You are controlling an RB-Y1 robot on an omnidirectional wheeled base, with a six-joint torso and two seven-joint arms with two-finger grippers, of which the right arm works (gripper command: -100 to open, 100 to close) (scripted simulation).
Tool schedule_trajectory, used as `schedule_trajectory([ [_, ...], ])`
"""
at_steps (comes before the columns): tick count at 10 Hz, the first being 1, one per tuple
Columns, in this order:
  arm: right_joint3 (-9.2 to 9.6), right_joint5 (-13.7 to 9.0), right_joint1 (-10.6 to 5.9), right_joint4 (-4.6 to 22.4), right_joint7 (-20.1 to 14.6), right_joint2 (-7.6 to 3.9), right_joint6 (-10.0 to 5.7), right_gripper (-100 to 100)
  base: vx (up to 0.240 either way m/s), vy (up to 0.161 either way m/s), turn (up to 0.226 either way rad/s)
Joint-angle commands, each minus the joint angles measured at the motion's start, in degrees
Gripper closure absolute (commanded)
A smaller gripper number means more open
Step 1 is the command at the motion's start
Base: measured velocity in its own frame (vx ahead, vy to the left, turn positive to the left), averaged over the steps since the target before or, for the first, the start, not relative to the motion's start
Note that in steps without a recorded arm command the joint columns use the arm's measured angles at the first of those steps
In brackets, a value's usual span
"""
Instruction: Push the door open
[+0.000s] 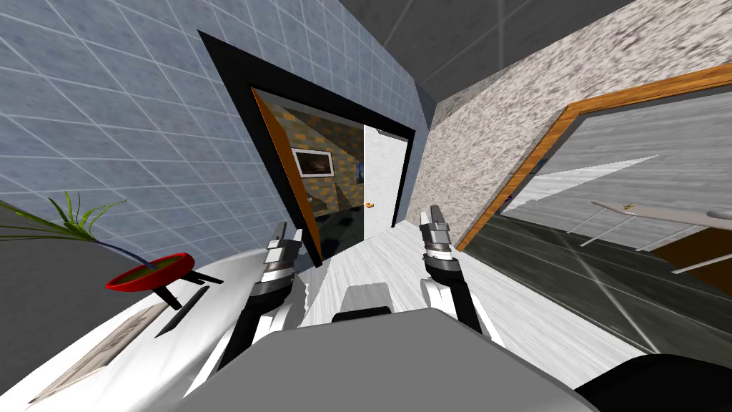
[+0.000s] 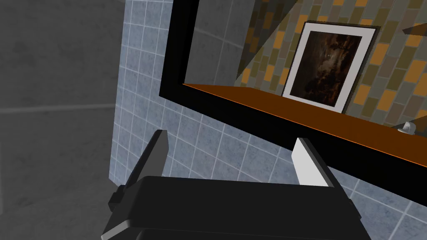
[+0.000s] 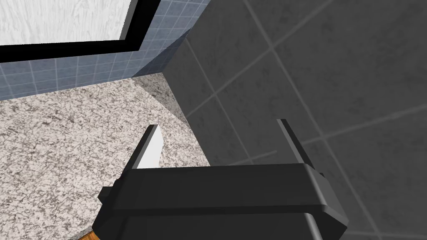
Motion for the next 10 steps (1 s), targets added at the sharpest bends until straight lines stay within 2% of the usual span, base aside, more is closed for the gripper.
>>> schedule_trajectory([
  [1,0.12,-0.44,-0.72,1.86,0.16,-0.66,-0.39,-100,-0.045,-0.029,0.049],
  [5,0.33,-1.25,-2.03,5.22,0.45,-1.65,-1.11,-100,0.103,-0.039,0.059],
  [8,0.63,-2.37,-3.86,9.94,0.86,-2.78,-2.11,-100,0.091,-0.047,0.073],
  [10,0.76,-2.9,-4.71,12.14,1.05,-3.23,-2.57,-100,0.097,-0.064,0.077],
])
